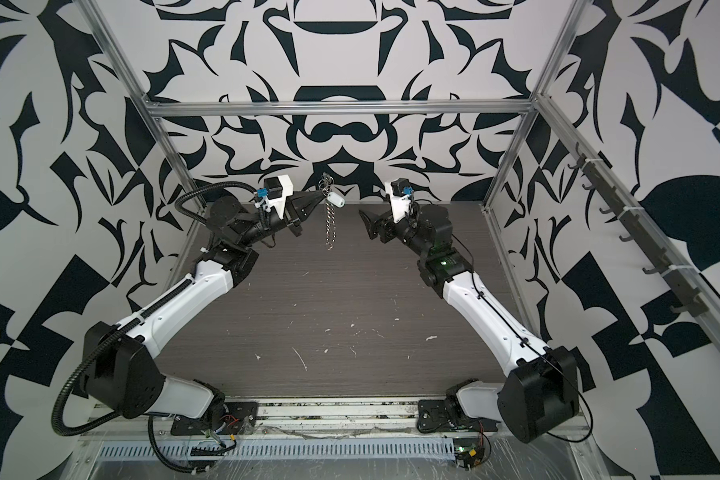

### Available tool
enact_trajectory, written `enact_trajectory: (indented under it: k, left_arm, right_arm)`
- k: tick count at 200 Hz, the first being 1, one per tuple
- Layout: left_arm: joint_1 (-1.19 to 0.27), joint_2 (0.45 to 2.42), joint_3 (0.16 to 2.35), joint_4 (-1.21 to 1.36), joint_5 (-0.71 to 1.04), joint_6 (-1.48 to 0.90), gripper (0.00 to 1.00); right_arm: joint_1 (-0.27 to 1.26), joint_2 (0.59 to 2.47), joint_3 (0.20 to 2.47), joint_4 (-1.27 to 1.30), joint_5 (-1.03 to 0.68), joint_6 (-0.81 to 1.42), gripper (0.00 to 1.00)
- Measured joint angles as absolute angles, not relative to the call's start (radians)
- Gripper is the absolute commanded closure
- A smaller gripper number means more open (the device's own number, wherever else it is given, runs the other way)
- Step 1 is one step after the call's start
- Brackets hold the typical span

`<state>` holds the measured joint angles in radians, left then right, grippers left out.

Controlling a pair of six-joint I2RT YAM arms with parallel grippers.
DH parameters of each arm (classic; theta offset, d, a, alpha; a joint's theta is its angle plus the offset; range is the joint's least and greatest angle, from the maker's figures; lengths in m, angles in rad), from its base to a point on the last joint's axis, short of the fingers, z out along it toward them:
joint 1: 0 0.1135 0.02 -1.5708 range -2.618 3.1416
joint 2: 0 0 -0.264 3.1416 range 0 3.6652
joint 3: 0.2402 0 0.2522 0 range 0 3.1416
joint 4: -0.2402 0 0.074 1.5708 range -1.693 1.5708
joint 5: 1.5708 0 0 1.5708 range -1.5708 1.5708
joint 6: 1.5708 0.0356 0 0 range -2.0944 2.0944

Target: Remove the keys from the keyring

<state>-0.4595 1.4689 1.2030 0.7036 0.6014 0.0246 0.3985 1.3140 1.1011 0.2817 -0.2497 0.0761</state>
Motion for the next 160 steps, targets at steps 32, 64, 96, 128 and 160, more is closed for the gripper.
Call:
enact_trajectory:
  k: [32, 64, 96, 128, 160]
  left_arm:
    - [-0.460, 1.516, 1.223, 0.710, 0.564, 0.004, 1.00]
    - [-0.460, 1.554, 1.264, 0.710, 0.540, -0.005, 1.00]
    - [-0.460, 1.561, 1.284, 0.712, 0.534, -0.010, 1.00]
    - [-0.460, 1.565, 1.301, 0.714, 0.535, -0.017, 1.00]
    - [-0.460, 1.565, 1.307, 0.714, 0.537, -0.023, 1.00]
  right_arm:
    - [0.459, 1.347, 1.100, 0.332, -0.136, 0.107, 0.05]
    - [0.495, 1.391, 1.100, 0.379, -0.060, 0.128, 0.03]
    - [0.506, 1.423, 1.101, 0.397, -0.030, 0.140, 0.03]
    - [0.512, 1.444, 1.111, 0.445, -0.021, 0.157, 0.02]
    - [0.512, 1.453, 1.118, 0.499, -0.026, 0.160, 0.02]
